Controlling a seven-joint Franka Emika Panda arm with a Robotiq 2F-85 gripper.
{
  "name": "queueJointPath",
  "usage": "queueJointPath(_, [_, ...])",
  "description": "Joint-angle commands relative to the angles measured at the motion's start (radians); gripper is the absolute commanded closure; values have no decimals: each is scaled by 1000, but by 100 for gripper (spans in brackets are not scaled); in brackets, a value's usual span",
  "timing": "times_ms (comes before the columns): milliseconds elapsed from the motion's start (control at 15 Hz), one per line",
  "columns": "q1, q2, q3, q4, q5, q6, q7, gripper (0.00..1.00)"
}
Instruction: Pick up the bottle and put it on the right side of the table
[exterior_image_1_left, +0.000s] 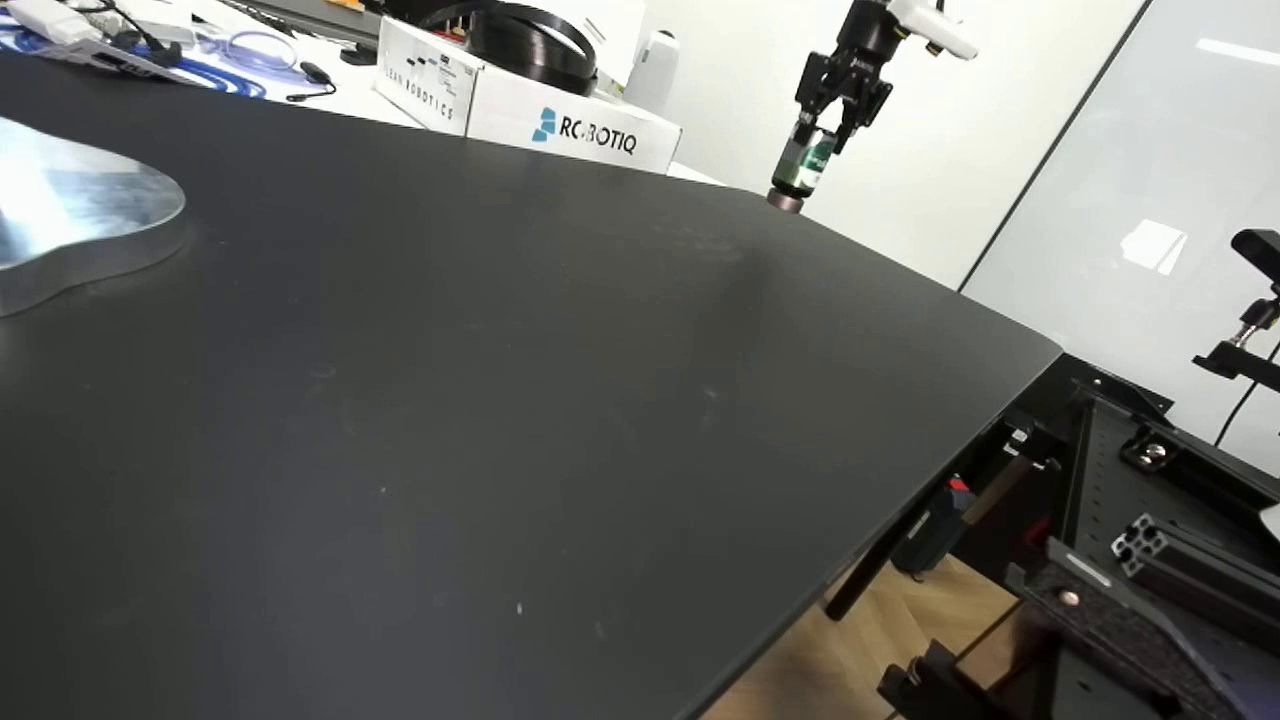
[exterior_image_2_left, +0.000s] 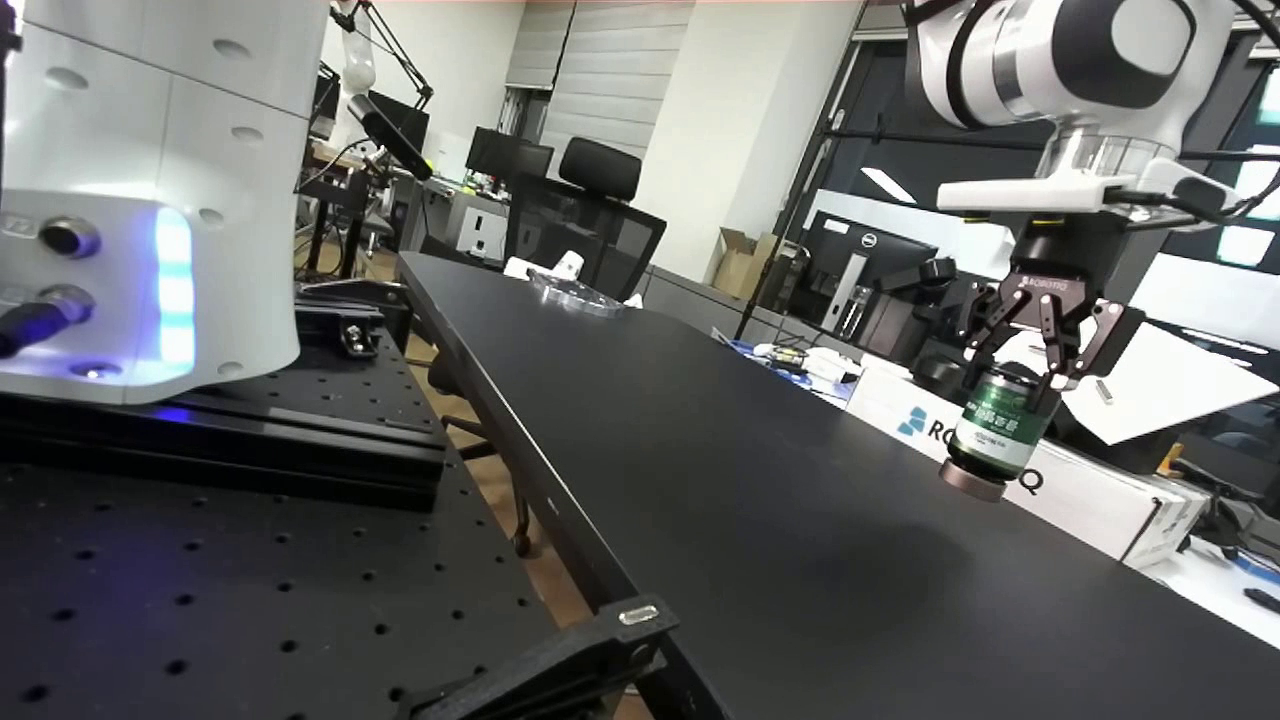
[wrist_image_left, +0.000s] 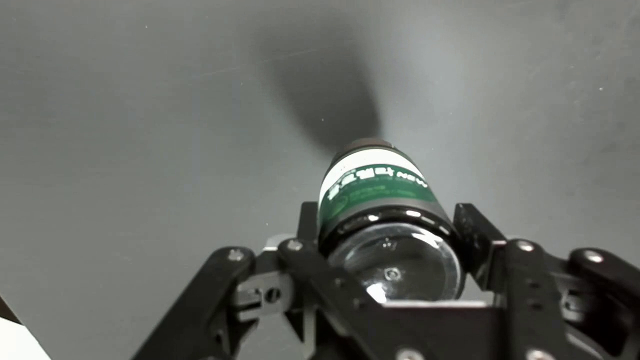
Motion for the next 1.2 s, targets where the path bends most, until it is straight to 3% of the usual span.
queueJointPath(0, [-19,51,-1,15,28,15,13,57])
queueJointPath(1133, [-22,107,0,24,29,62,20,57])
